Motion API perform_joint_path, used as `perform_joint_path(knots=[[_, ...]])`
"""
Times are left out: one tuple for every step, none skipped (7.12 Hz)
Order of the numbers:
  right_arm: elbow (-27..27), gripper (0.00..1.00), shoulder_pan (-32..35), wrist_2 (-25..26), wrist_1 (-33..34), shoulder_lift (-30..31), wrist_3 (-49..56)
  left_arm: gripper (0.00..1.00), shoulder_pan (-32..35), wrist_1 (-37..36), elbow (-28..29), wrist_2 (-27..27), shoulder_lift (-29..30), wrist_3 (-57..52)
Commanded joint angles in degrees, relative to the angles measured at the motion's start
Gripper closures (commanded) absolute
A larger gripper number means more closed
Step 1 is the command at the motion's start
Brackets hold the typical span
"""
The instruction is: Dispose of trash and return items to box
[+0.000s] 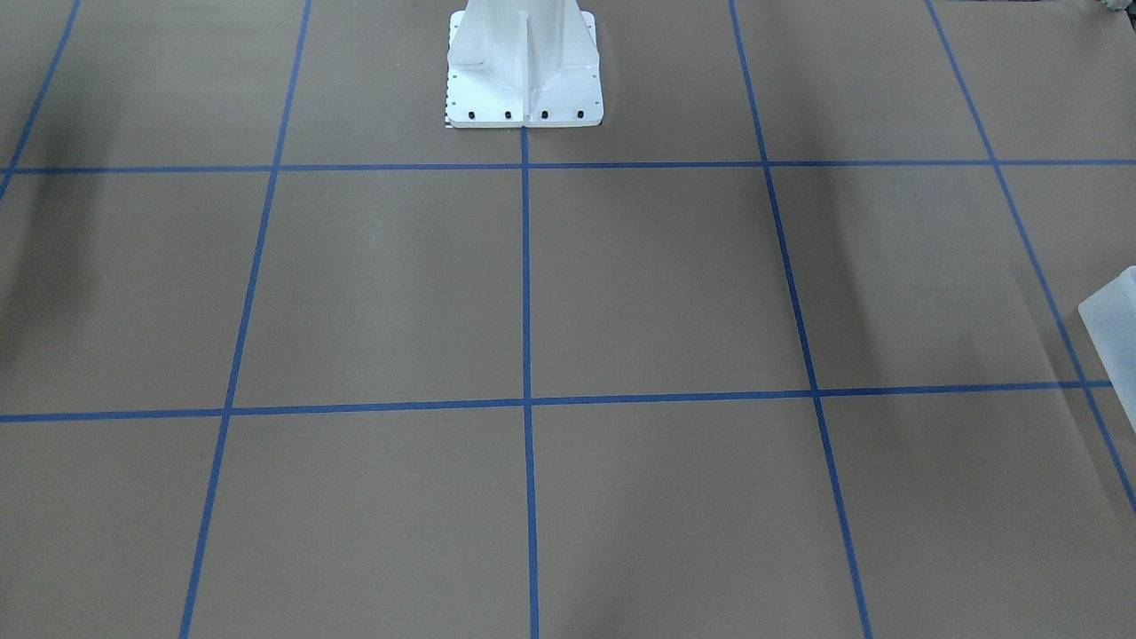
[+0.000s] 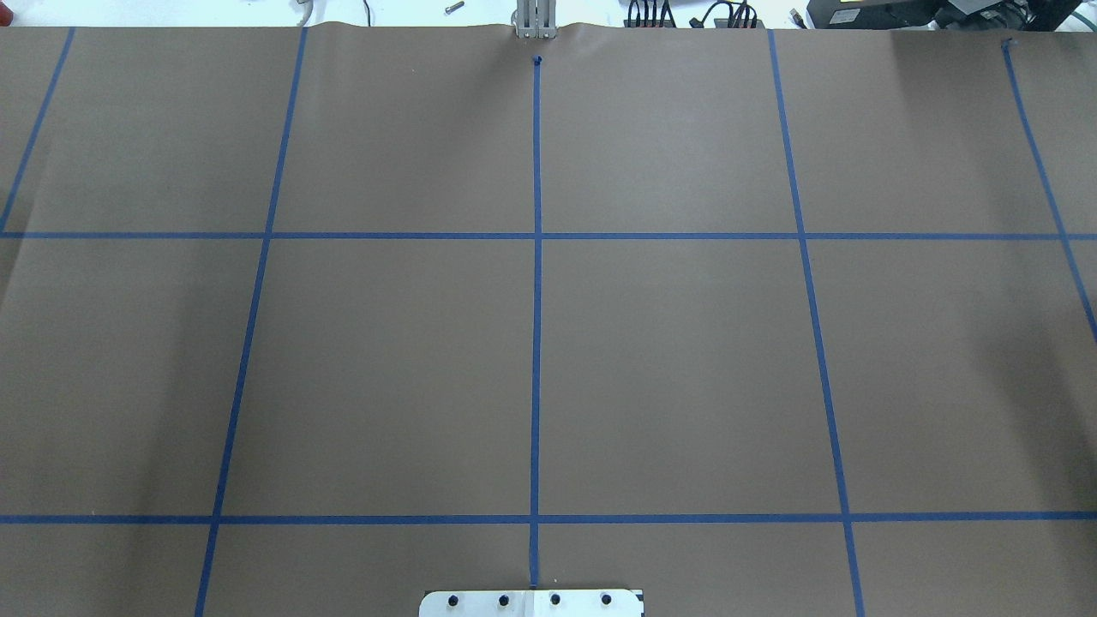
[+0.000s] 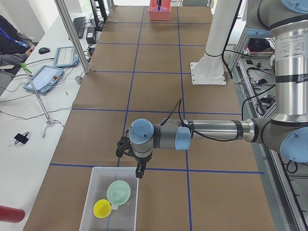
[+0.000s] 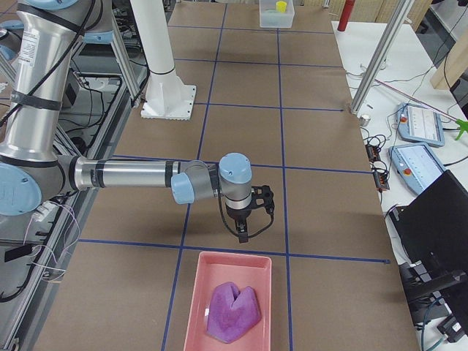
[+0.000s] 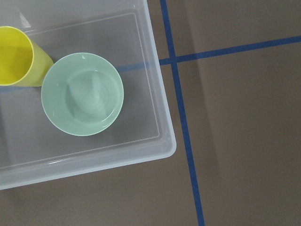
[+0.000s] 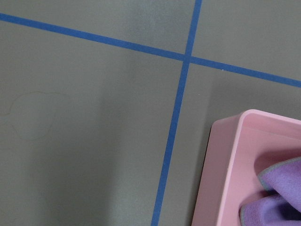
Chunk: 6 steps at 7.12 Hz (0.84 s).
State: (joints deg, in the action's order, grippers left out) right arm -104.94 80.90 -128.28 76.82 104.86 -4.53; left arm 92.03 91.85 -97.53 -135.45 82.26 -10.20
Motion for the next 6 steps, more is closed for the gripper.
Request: perform_joint_path(knots=[[-0.09,0.00,0.04,0.13,0.00,0.00,0.05,0.01,0.07,0.00,-0.56,0.01,0.01,0.00],[-0.09,0.00,0.04,0.39,0.00,0.08,0.05,0.01,-0.01,0.00,-0.39,0.01,0.01,0.00],[-0.09,0.00,0.04,0.31,0.00,0.26,0.05,0.01,-0.01,0.00,-0.56,0.01,0.01,0.00],[-0.09,0.00,0.04,0.39,0.00,0.26,-0.04,0.01,-0.01,0.00,-0.56,0.01,0.09,0.00],[0.26,0.00,0.04,0.66,0.08,0.44,-0.04,0.01,-0.01,-0.09,-0.56,0.01,0.09,0.00],[0.17,0.00,0.04,0.66,0.09,0.70,-0.04,0.01,-0.01,0.00,-0.65,0.01,0.09,0.00]])
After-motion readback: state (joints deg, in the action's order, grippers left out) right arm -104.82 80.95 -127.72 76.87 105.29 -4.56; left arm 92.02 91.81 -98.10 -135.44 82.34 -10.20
